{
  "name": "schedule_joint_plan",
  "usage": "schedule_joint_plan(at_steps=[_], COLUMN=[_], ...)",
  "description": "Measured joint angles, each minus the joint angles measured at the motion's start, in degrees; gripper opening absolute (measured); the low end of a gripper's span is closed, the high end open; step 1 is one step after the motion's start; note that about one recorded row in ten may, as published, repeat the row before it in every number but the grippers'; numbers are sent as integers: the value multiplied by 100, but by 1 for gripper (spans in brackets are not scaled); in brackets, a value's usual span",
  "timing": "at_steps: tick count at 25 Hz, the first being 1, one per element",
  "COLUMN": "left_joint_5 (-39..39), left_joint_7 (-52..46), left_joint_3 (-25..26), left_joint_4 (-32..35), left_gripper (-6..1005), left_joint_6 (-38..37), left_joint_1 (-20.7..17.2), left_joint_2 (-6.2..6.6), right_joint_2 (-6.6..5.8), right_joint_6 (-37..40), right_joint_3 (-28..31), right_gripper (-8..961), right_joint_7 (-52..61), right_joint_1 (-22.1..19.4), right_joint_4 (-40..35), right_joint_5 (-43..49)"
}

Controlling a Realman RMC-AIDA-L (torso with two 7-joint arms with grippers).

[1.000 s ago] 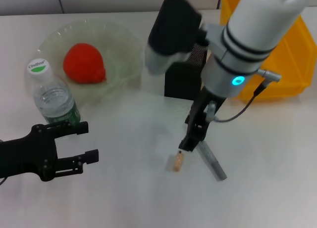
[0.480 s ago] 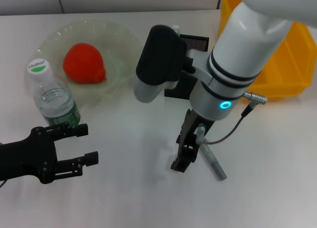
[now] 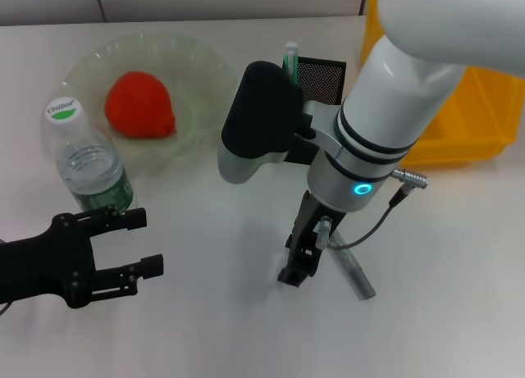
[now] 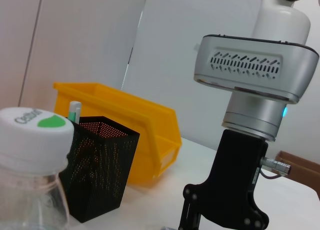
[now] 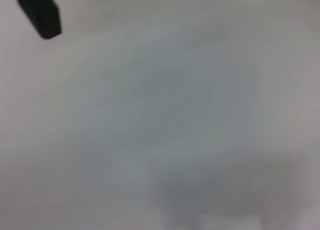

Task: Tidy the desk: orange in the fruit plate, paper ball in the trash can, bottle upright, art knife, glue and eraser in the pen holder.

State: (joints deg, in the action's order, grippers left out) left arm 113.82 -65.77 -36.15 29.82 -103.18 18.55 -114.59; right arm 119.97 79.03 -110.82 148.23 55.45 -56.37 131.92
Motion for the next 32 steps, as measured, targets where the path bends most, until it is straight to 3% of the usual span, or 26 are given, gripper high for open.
schedule_joint_plan(at_steps=[13,19,21,22,26,32], left_joint_5=[-1,-3,-19,-45,-52,-53], left_joint_7=[11,20,20,20,20,20], left_joint_3=[3,3,3,9,18,21], left_joint_4=[-2,-2,-2,0,3,4], left_gripper=[782,783,783,783,783,783], left_joint_6=[0,0,0,-9,-24,-28], left_joint_1=[-85,-107,-120,-137,-139,-105], left_joint_2=[-2,3,10,11,11,7], right_joint_2=[-14,-66,-72,-74,-78,-75], right_joint_6=[209,1113,1428,1386,919,356], right_joint_3=[301,1611,2899,3177,3793,3824], right_gripper=[393,396,398,398,401,405], right_joint_7=[13,-30,-53,-78,-223,-417], right_joint_1=[-95,-447,-683,-701,-705,-719], right_joint_4=[-228,-1514,-2633,-2749,-2527,-2023], right_joint_5=[8,267,676,758,1117,1241])
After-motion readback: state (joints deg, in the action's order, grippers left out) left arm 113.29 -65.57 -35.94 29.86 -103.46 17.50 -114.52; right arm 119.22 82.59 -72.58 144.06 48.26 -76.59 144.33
